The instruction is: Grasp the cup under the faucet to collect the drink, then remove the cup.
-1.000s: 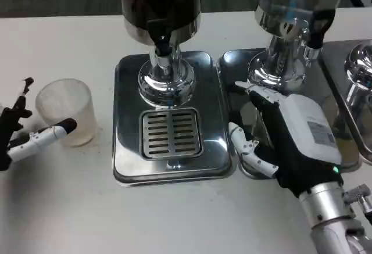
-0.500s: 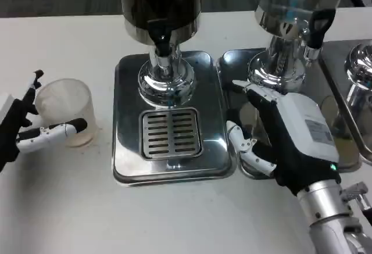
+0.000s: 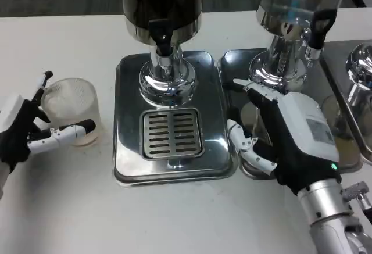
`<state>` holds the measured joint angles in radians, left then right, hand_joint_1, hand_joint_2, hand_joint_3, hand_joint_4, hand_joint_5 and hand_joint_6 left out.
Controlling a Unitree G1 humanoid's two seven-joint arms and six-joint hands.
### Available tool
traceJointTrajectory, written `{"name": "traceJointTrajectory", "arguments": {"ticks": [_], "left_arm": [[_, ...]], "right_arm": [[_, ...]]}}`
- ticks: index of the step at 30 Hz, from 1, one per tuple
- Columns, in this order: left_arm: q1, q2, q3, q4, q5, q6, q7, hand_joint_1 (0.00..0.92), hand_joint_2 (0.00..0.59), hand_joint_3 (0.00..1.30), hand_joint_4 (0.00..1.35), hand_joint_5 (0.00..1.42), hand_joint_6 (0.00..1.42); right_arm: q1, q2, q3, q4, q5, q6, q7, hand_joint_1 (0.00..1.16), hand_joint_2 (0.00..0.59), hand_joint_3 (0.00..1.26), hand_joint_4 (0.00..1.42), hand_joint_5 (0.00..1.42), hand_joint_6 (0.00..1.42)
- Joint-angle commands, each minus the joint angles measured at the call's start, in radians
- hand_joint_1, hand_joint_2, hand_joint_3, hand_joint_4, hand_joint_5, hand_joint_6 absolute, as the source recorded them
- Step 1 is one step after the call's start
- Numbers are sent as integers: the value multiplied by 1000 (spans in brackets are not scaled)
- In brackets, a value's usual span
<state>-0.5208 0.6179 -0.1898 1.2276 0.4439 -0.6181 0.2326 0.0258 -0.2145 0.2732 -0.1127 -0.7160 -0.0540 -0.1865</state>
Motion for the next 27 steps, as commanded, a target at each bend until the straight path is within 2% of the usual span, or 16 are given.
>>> {"name": "traceJointTrajectory", "arguments": {"ticks": [1,9,17,27], "left_arm": [[-17,-16,-13,21,7,-18,-2,295,68,60,171,446,694],[-19,-24,-19,29,7,-34,23,276,118,127,227,510,804],[-10,-24,-29,29,12,-55,68,263,174,347,403,682,1030],[-1,-22,-26,29,6,-74,87,242,185,479,540,826,1195]], "right_arm": [[5,-10,-12,-6,9,3,7,346,493,294,257,231,231],[15,-7,-19,-15,14,5,11,346,493,294,257,231,231],[16,-9,-22,-21,18,4,21,346,493,286,257,231,229],[16,-10,-24,-28,25,0,32,345,493,276,257,232,212]]}}
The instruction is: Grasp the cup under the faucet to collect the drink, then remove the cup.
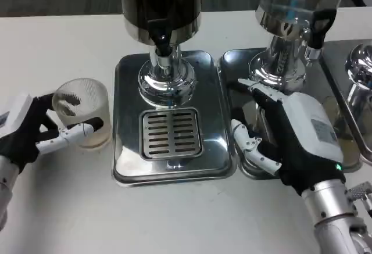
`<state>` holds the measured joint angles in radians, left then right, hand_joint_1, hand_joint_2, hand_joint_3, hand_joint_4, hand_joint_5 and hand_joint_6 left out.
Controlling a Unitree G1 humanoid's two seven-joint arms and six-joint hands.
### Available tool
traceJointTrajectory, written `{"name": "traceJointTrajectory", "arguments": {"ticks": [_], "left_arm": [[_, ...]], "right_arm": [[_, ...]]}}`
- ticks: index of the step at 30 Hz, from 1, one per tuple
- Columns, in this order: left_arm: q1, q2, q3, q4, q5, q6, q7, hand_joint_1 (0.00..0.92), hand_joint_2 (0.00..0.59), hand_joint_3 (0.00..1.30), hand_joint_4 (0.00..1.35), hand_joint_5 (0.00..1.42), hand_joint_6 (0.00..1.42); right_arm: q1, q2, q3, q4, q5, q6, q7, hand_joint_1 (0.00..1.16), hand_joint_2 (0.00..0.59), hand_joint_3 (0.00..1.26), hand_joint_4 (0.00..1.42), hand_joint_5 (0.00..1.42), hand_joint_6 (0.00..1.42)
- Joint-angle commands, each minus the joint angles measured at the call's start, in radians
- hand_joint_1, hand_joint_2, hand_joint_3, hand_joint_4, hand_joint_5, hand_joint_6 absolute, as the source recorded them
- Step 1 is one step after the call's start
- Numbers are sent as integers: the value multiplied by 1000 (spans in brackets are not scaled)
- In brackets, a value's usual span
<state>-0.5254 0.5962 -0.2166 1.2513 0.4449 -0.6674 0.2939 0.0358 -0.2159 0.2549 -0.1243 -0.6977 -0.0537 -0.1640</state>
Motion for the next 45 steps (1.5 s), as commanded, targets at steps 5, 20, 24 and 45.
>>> {"name": "traceJointTrajectory", "arguments": {"ticks": [5,20,24,45], "left_arm": [[11,-1,1,3,8,-33,46,242,186,506,569,852,1221],[48,19,12,-13,3,-83,110,269,201,573,631,918,1288],[50,22,12,-15,4,-89,109,270,201,583,641,919,1290],[71,32,56,-75,-9,-198,142,285,194,602,652,919,1272]], "right_arm": [[7,-9,-5,-20,8,-1,13,345,493,274,257,232,212],[10,-8,-7,-20,15,-1,20,345,493,271,257,232,219],[8,-7,-6,-18,16,-2,20,345,493,267,257,232,222],[12,-2,-6,-23,19,0,21,344,493,263,257,232,230]]}}
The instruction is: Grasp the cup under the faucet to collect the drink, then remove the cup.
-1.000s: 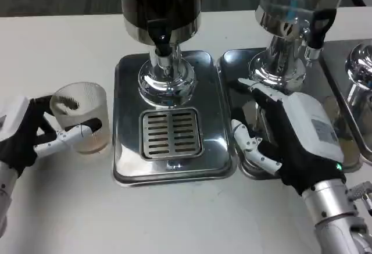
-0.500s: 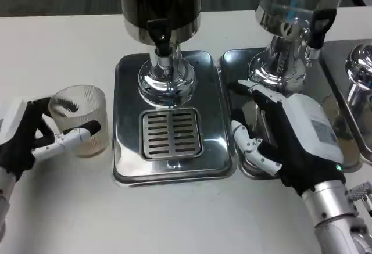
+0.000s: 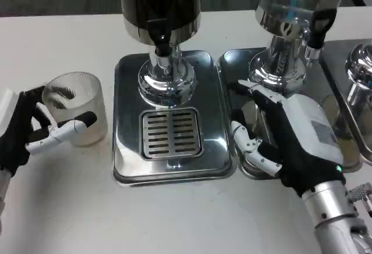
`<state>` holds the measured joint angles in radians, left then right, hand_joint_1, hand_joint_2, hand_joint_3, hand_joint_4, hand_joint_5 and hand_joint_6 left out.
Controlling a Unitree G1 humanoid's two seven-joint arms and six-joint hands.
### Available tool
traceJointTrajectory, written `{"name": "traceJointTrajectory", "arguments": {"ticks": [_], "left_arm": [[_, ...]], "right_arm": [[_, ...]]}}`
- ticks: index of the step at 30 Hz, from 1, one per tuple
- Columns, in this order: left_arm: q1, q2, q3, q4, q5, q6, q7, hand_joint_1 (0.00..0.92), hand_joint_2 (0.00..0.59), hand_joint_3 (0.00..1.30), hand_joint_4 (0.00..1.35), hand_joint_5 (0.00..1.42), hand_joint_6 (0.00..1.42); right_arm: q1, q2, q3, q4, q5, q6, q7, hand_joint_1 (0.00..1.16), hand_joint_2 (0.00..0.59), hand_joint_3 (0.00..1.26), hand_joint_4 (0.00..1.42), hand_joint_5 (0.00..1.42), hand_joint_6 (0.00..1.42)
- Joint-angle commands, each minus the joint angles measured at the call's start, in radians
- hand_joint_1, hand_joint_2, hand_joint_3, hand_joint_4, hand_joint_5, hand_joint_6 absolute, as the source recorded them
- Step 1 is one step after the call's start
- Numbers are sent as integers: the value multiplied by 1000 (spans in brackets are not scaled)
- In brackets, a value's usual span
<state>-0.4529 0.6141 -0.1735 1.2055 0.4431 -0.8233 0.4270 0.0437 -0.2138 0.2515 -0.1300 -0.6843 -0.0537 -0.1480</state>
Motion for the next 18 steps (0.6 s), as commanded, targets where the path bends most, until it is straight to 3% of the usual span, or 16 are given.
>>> {"name": "traceJointTrajectory", "arguments": {"ticks": [1,18], "left_arm": [[-5,11,13,-31,-7,-46,4,285,194,602,652,919,1272],[-74,-85,-52,-47,36,-45,-53,281,189,602,652,934,1272]], "right_arm": [[3,-4,-3,-17,6,-1,4,344,493,263,257,232,230],[35,16,-11,-67,2,10,-12,344,493,263,257,232,230]]}}
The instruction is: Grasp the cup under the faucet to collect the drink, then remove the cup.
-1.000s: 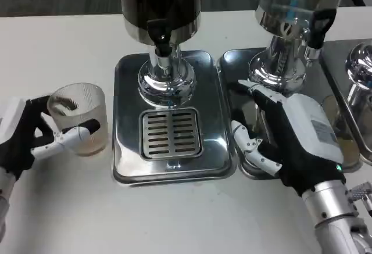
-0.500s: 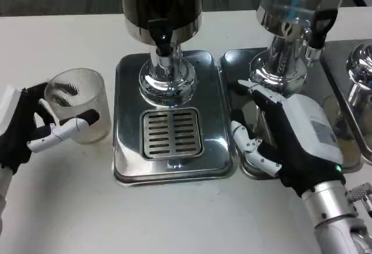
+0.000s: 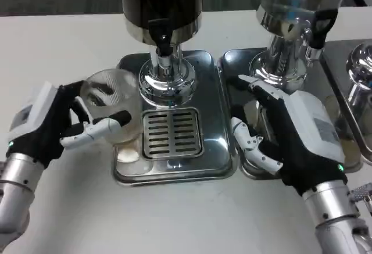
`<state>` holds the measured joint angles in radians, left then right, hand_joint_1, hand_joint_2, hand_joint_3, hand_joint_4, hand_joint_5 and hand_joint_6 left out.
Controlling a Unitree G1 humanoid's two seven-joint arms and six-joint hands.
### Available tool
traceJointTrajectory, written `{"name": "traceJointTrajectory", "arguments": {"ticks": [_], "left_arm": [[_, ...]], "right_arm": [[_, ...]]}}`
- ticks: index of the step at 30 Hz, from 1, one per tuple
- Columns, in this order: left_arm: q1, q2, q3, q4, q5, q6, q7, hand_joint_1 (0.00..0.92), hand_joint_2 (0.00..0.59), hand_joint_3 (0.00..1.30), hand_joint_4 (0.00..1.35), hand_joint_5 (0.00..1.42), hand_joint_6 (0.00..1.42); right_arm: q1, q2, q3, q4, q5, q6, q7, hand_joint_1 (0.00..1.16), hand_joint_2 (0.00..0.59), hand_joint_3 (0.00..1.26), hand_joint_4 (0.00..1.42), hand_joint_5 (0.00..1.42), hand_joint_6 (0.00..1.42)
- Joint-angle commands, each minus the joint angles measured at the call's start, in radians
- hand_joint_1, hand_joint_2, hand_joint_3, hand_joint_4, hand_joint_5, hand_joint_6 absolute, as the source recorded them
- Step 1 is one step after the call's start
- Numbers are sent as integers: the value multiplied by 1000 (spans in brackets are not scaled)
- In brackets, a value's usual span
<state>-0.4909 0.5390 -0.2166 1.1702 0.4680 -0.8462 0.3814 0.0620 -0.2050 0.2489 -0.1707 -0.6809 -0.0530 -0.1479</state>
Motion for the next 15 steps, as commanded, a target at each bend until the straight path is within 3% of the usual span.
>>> {"name": "traceJointTrajectory", "arguments": {"ticks": [1,15], "left_arm": [[-38,-13,-11,-11,15,-22,-9,280,189,602,652,934,1272],[-75,-45,-49,3,50,-3,-35,276,181,602,660,935,1272]], "right_arm": [[20,9,-9,-31,-2,12,-13,344,493,263,257,232,230],[40,38,-8,-48,-13,22,-29,344,493,263,257,232,230]]}}
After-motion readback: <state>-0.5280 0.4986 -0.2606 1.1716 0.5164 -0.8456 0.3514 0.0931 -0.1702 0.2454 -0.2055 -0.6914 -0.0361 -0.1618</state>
